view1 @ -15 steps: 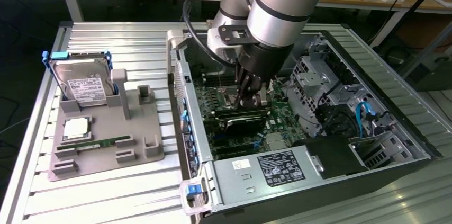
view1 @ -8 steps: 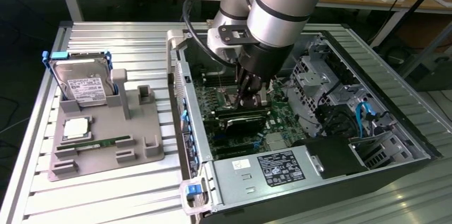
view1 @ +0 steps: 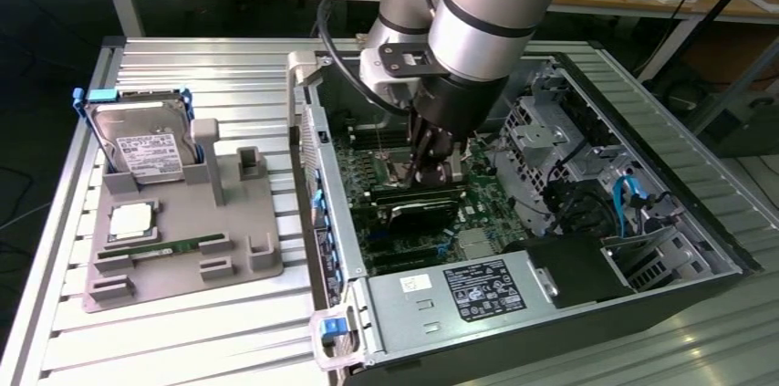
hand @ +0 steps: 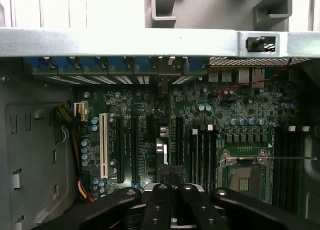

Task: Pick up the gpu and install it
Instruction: 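Press down on the gpu until it lock into place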

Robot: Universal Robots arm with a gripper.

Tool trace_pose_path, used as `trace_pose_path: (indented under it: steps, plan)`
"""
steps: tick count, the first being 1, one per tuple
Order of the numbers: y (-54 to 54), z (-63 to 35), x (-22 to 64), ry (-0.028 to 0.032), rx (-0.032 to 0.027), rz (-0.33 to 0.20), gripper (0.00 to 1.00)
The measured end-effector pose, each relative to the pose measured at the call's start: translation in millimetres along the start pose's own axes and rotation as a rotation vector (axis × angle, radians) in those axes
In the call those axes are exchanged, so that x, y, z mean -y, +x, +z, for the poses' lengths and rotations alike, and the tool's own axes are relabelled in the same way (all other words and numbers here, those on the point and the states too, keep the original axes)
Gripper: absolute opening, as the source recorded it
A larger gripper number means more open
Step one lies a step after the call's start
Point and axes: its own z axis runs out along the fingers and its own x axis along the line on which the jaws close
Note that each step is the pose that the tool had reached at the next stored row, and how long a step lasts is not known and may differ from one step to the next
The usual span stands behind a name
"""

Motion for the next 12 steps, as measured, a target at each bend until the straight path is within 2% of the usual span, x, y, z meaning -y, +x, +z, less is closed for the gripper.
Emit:
trace_pose_path:
  steps: [4,12]
  plan:
    - [0.0,-0.1,7.3,-0.0062,0.0009,0.000,0.11]
    - [0.0,-0.1,7.6,-0.0068,0.0009,0.000,0.11]
